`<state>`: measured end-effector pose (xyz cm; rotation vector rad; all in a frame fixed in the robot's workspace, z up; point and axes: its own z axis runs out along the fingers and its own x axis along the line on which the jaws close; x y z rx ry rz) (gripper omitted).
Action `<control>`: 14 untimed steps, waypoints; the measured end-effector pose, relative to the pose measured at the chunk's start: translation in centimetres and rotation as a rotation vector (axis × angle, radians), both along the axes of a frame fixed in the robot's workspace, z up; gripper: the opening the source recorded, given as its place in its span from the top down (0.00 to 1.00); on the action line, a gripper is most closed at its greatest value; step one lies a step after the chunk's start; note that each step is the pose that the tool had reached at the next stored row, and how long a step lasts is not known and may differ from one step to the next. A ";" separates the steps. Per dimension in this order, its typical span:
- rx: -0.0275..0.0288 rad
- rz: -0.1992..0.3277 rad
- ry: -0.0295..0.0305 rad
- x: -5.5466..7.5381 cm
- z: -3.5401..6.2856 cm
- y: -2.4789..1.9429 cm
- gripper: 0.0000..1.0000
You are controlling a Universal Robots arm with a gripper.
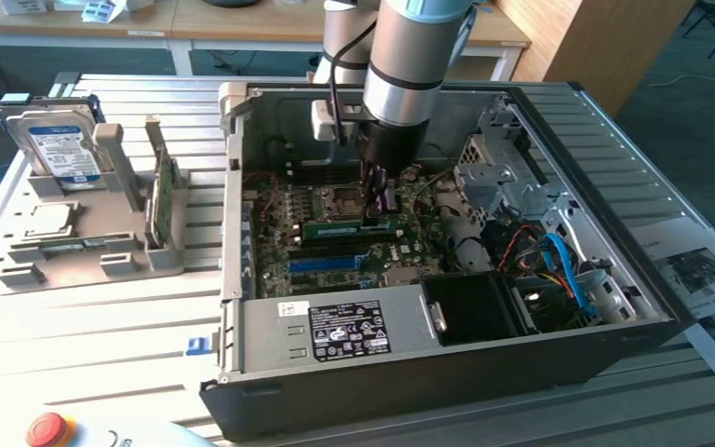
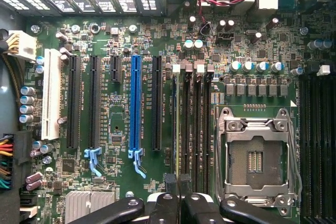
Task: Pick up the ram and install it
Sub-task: 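Insert the ram into the slot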
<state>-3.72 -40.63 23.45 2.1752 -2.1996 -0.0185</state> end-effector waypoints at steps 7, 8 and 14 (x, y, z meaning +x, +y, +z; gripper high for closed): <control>0.0000 -0.002 0.0000 0.0 0.00 -0.03 0.88; 0.0000 -0.002 0.0000 0.0 0.00 -0.04 0.88; 0.0000 -0.002 0.0000 0.0 0.00 -0.16 0.88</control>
